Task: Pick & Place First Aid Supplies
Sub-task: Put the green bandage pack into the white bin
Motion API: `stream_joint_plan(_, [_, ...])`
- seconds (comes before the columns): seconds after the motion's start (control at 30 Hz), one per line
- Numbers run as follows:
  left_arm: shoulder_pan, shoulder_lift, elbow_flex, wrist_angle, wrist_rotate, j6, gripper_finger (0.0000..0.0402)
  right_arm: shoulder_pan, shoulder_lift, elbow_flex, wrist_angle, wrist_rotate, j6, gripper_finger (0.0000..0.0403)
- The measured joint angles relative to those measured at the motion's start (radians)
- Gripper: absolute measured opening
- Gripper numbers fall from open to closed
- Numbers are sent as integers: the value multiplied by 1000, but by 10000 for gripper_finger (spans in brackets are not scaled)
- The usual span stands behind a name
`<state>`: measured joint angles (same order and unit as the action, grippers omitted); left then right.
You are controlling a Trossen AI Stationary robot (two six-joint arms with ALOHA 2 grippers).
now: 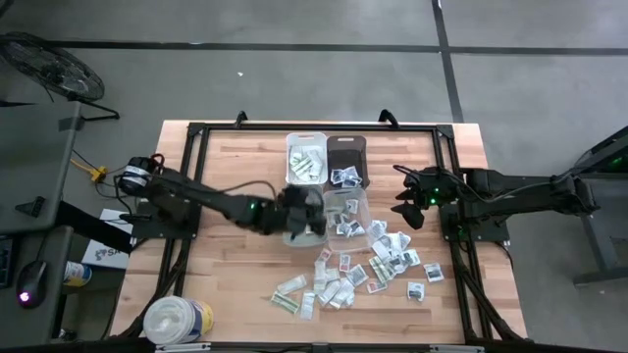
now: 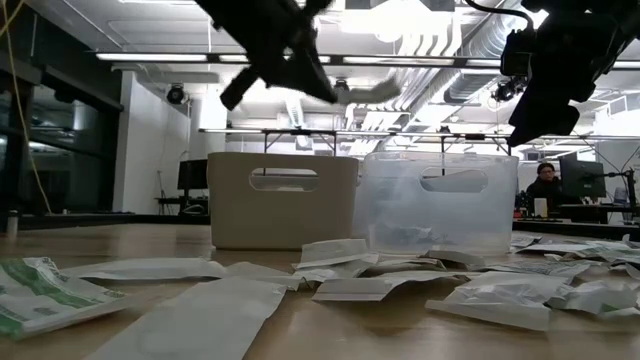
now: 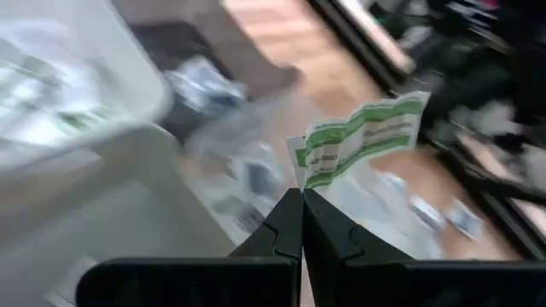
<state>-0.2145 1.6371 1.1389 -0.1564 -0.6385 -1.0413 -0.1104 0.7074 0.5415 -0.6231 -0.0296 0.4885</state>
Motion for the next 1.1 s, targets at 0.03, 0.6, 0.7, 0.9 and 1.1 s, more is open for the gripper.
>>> stream_joint_plan(0.03, [27,0,0,-17,3,11,0,0,0,0,0,0,0,222])
stream_joint_plan(0.6, [395,0,0,-205,226,196,0,0,0,0,0,0,8,222])
stream_joint_plan(0.7, [432,0,0,-246,270,210,0,0,0,0,0,-1,8,222])
stream_joint_plan(0.9, [469,0,0,-288,303,235,0,0,0,0,0,0,8,222])
stream_joint_plan(1.1, [479,0,0,-289,330,279,1,0,0,0,0,0,5,222])
